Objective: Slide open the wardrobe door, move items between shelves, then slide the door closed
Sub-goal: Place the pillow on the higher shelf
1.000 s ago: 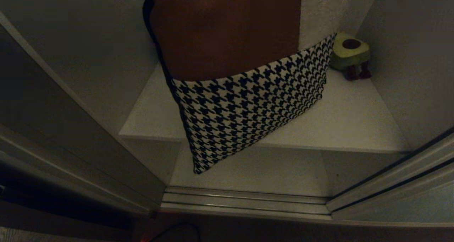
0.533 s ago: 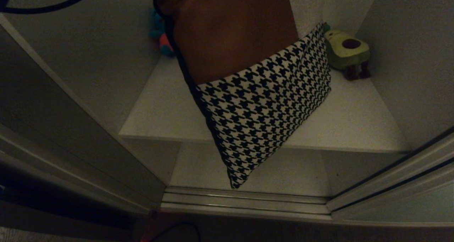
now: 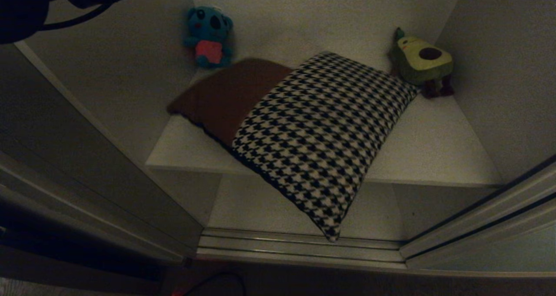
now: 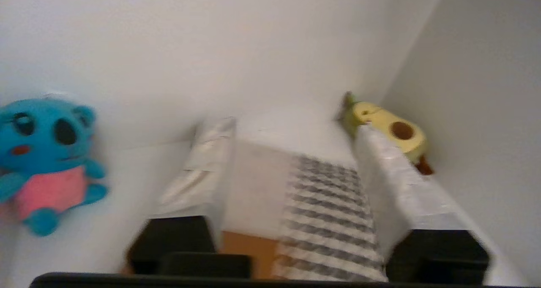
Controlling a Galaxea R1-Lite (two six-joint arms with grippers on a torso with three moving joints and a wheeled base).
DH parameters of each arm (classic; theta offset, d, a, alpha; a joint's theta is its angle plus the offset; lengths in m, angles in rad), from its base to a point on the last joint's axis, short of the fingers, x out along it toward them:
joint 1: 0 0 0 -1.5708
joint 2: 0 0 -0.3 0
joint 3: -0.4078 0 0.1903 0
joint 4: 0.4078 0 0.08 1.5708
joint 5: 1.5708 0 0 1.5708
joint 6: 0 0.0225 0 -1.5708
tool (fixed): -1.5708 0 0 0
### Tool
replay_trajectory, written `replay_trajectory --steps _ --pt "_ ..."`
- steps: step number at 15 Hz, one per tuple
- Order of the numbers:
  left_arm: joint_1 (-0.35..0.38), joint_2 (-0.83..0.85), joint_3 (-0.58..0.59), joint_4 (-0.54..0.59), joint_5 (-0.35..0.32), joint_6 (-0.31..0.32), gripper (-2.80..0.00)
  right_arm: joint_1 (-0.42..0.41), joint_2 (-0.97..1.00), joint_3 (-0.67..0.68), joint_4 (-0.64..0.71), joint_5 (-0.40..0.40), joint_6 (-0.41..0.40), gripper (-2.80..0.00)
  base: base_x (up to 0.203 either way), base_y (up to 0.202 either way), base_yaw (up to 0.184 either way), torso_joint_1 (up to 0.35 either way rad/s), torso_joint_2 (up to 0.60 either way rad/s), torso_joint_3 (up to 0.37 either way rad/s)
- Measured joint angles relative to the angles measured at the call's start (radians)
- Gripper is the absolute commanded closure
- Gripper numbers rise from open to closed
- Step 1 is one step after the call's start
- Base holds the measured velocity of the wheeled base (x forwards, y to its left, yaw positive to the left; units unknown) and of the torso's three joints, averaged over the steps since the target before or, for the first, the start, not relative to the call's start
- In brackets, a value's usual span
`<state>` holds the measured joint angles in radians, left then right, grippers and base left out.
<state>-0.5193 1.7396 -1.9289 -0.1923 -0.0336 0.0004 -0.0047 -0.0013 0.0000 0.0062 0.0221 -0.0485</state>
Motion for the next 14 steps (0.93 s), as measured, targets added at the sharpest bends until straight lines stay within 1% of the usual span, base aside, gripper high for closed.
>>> replay_trajectory --steps 3,5,6,8,10,12,14 --pt "0.018 -0.010 0.031 -0.023 0.006 0.003 -2.80 0.000 0.000 0.000 0.000 0.000 0.000 0.00 0.000 0.000 0.000 0.000 0.00 0.000" --pt "0.009 -0.035 0.086 -0.021 0.007 0.000 -2.80 0.000 0.000 0.000 0.000 0.000 0.000 0.00 0.000 0.000 0.000 0.000 0.00 0.000" --pt "-0.008 -0.052 0.118 -0.004 0.006 0.000 0.00 0.000 0.000 0.000 0.000 0.000 0.000 0.00 0.000 0.000 0.000 0.000 0.00 0.000" --pt "-0.064 -0.098 0.211 0.096 0.000 -0.010 0.00 0.000 0.000 0.000 0.000 0.000 0.000 0.00 0.000 0.000 0.000 0.000 0.00 0.000" --pt "-0.118 -0.136 0.270 0.229 0.000 -0.043 0.00 0.000 0.000 0.000 0.000 0.000 0.000 0.00 0.000 0.000 0.000 0.000 0.00 0.000" --pt "-0.141 -0.170 0.329 0.367 -0.008 -0.068 0.00 0.000 0.000 0.000 0.000 0.000 0.000 0.00 0.000 0.000 0.000 0.000 0.00 0.000" --pt "-0.150 -0.203 0.399 0.517 -0.042 -0.088 0.00 0.000 0.000 0.000 0.000 0.000 0.000 0.00 0.000 0.000 0.000 0.000 0.00 0.000"
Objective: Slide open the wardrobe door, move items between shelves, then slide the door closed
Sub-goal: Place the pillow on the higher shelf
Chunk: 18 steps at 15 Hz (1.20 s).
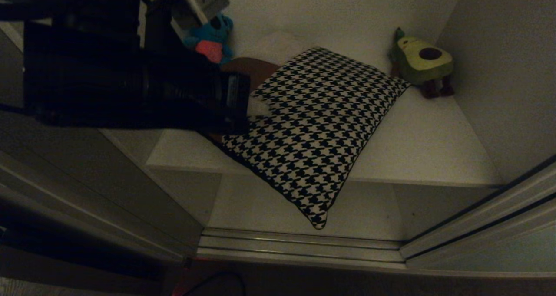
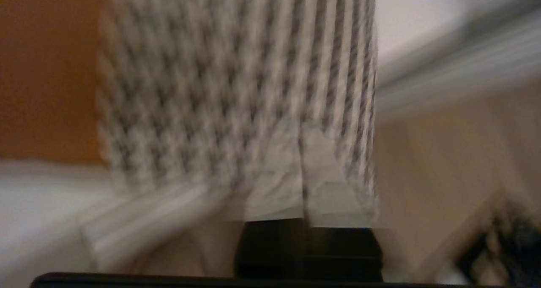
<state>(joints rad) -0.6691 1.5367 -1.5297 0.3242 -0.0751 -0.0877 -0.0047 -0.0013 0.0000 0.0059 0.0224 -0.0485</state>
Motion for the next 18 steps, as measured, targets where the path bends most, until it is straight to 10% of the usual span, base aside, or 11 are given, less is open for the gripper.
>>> replay_trajectory --steps 5,8,14,18 --pt "-0.003 -0.064 0.148 0.317 -0.159 0.097 0.00 0.000 0.000 0.000 0.000 0.000 0.000 0.00 0.000 0.000 0.000 0.000 0.00 0.000" --pt "-0.004 -0.037 0.179 0.313 -0.202 0.122 0.00 0.000 0.000 0.000 0.000 0.000 0.000 0.00 0.000 0.000 0.000 0.000 0.00 0.000" --pt "-0.013 0.149 0.166 -0.038 -0.205 0.040 0.00 0.000 0.000 0.000 0.000 0.000 0.000 0.00 0.000 0.000 0.000 0.000 0.00 0.000" --pt "-0.069 0.297 0.031 -0.239 -0.070 -0.081 0.00 0.000 0.000 0.000 0.000 0.000 0.000 0.00 0.000 0.000 0.000 0.000 0.00 0.000"
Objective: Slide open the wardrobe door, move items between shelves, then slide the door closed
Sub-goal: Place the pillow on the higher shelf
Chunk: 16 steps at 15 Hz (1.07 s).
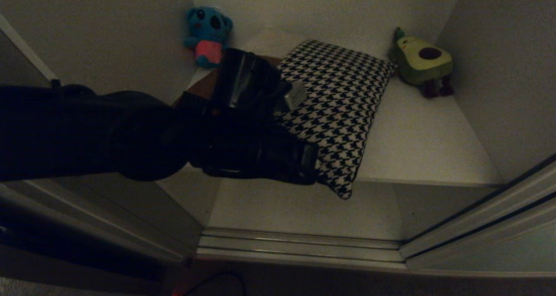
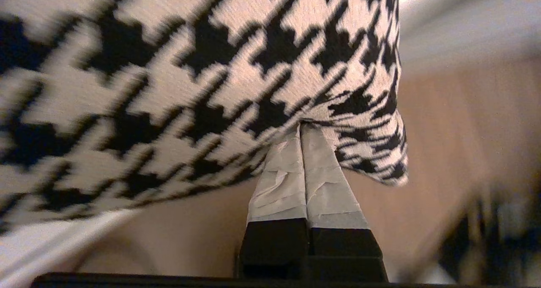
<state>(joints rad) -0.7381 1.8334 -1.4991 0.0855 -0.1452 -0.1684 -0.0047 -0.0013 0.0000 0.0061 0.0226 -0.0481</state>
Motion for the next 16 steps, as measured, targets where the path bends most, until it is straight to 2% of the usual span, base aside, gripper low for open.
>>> replay_trajectory --steps 3,8,10,13,16 --pt "-0.043 0.114 -0.175 -0.078 0.148 -0.086 0.00 0.000 0.000 0.000 0.000 0.000 0.000 0.00 0.000 0.000 0.000 0.000 0.00 0.000" --pt "-0.114 0.230 -0.362 -0.098 0.203 -0.124 0.00 0.000 0.000 0.000 0.000 0.000 0.000 0.00 0.000 0.000 0.000 0.000 0.00 0.000" --pt "-0.136 0.222 -0.367 -0.098 0.246 -0.133 0.00 0.000 0.000 0.000 0.000 0.000 0.000 0.00 0.000 0.000 0.000 0.000 0.00 0.000" --pt "-0.152 0.122 -0.323 -0.096 0.312 -0.129 0.00 0.000 0.000 0.000 0.000 0.000 0.000 0.00 0.000 0.000 0.000 0.000 0.00 0.000" --pt "-0.138 0.005 -0.208 -0.082 0.348 -0.113 0.00 0.000 0.000 0.000 0.000 0.000 0.000 0.00 0.000 0.000 0.000 0.000 0.00 0.000"
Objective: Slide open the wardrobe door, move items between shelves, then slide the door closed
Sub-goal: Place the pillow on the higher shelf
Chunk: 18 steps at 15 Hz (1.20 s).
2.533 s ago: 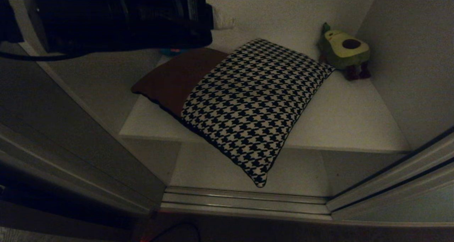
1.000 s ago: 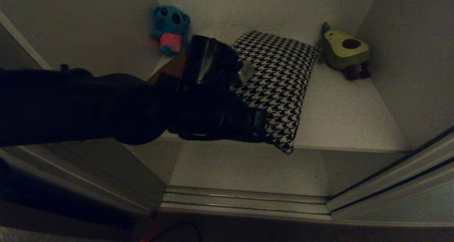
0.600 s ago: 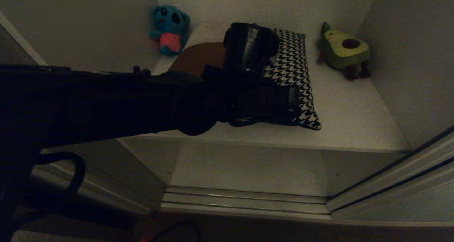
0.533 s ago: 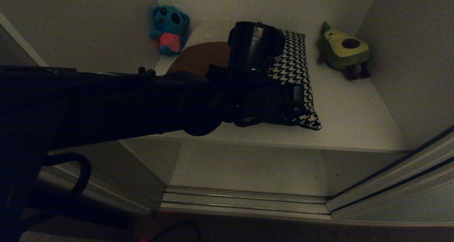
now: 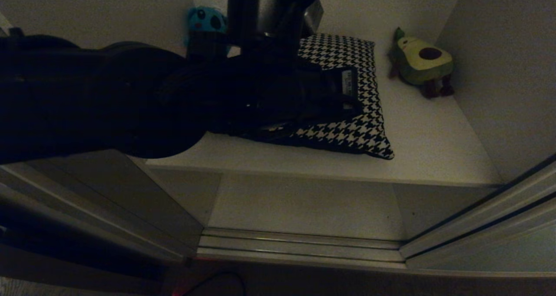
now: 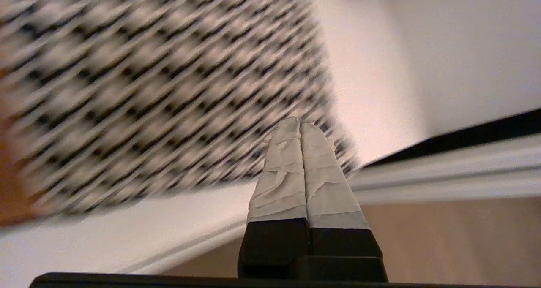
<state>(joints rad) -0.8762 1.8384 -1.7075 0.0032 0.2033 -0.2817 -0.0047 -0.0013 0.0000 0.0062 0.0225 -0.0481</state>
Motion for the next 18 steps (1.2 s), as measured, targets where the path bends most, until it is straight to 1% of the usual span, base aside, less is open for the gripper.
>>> replay_trajectory --steps 3,4,5,6,7,8,9,12,13,15,18 --pt "0.025 -0.056 0.149 0.029 -0.005 0.015 0.00 0.000 0.000 0.000 0.000 0.000 0.000 0.00 0.000 0.000 0.000 0.000 0.00 0.000" --pt "0.031 -0.061 0.186 0.041 -0.034 0.021 0.00 0.000 0.000 0.000 0.000 0.000 0.000 0.00 0.000 0.000 0.000 0.000 0.00 0.000" --pt "0.034 -0.056 0.203 0.050 -0.068 0.025 0.00 0.000 0.000 0.000 0.000 0.000 0.000 0.00 0.000 0.000 0.000 0.000 0.00 0.000" --pt "0.038 -0.043 0.206 0.060 -0.087 0.033 0.00 0.000 0.000 0.000 0.000 0.000 0.000 0.00 0.000 0.000 0.000 0.000 0.00 0.000" --pt "0.044 -0.021 0.196 0.065 -0.091 0.044 0.00 0.000 0.000 0.000 0.000 0.000 0.000 0.00 0.000 0.000 0.000 0.000 0.00 0.000" --pt "0.051 0.008 0.172 0.067 -0.083 0.051 0.00 0.000 0.000 0.000 0.000 0.000 0.000 0.00 0.000 0.000 0.000 0.000 0.00 0.000" --pt "0.059 0.039 0.137 0.068 -0.060 0.056 0.00 0.000 0.000 0.000 0.000 0.000 -0.001 0.00 0.000 0.000 0.000 0.000 0.00 0.000" --pt "0.080 0.139 0.018 0.070 0.026 0.063 0.00 0.000 0.000 0.000 0.000 0.000 0.000 0.00 0.000 0.000 0.000 0.000 0.00 0.000" --pt "0.084 0.169 -0.018 0.067 0.035 0.064 0.00 0.000 0.000 0.000 0.000 0.000 0.000 0.00 0.000 0.000 0.000 0.000 0.00 0.000" --pt "0.089 0.215 -0.090 0.053 0.032 0.054 0.00 0.000 0.000 0.000 0.000 0.000 0.000 0.00 0.000 0.000 0.000 0.000 0.00 0.000" --pt "0.090 0.267 -0.185 -0.014 0.038 0.045 0.00 0.000 0.000 0.000 0.000 0.000 0.000 0.00 0.000 0.000 0.000 0.000 0.00 0.000"
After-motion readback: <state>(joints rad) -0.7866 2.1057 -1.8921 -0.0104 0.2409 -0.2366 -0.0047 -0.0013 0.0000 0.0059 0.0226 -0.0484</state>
